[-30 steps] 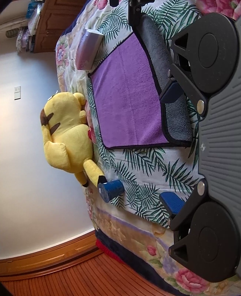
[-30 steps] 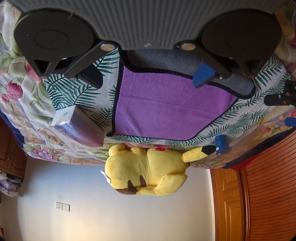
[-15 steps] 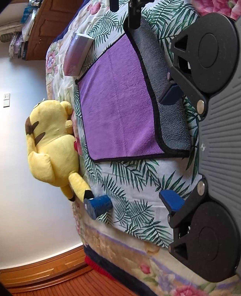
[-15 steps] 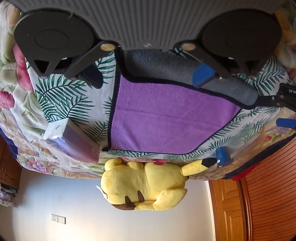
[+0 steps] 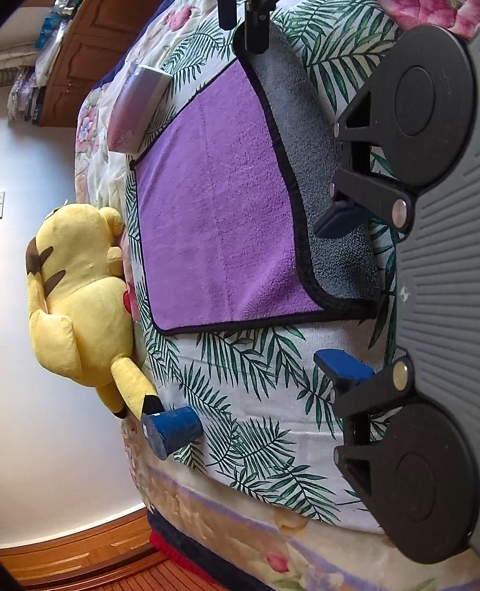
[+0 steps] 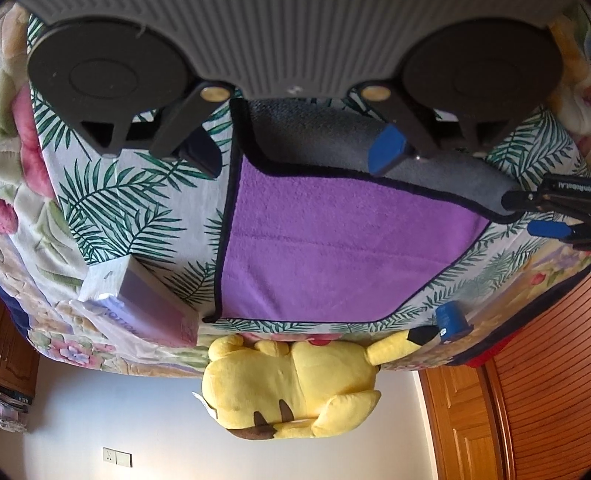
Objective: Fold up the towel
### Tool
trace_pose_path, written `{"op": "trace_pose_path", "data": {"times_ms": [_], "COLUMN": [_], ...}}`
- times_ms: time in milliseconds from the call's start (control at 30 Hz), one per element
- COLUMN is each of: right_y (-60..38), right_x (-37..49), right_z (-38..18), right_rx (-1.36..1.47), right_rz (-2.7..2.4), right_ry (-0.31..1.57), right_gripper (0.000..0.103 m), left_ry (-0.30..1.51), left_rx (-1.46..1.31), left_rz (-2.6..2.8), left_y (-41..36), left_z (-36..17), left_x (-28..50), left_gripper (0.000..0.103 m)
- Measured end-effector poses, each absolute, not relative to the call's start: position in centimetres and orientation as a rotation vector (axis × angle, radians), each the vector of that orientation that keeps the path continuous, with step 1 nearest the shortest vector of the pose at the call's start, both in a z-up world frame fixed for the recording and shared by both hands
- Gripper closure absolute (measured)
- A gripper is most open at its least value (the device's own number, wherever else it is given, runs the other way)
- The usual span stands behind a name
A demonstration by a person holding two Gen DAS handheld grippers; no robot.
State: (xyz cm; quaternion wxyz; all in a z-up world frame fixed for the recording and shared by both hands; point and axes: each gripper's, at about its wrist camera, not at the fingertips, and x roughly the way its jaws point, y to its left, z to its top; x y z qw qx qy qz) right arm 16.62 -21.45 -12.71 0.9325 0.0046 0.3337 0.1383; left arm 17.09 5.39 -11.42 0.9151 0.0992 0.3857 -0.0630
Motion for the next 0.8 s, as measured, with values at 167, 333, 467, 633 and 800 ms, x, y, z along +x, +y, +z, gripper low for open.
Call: {"op": "trace_pose_path", "data": {"times_ms": [167, 333, 467, 633, 800], "right_y": [-21.8, -21.8, -21.8, -21.9, -22.0], "right_x": [17.1, 17.4, 17.5, 17.6, 17.6], "right_z": [-13.1, -13.4, -13.5, -13.7, -13.9], "right_rx": [0.021, 0.014, 0.016, 0.02, 0.035], "right_rz": [0.279, 0.281, 0.282, 0.28, 0.29], "right_ry": [0.699, 0.721, 0.734, 0.75, 0.764], "right_gripper": [0.023, 0.028, 0.037, 0.043, 0.059], "left_ry": [0.805, 0.822, 0.841, 0.844, 0.842], "left_rx": [0.195, 0.17, 0.179, 0.181, 0.171], "left_rz": [-0.152, -0.167, -0.175, -0.176, -0.185], "left_y": [5.6, 5.9, 5.6, 5.6, 5.5], "left_z": [-11.9, -12.3, -12.7, -12.8, -12.5], "left_x": [17.5, 17.8, 17.7, 17.5, 17.4], "left_gripper": [0.046, 0.06, 0.066, 0.069, 0.08]}}
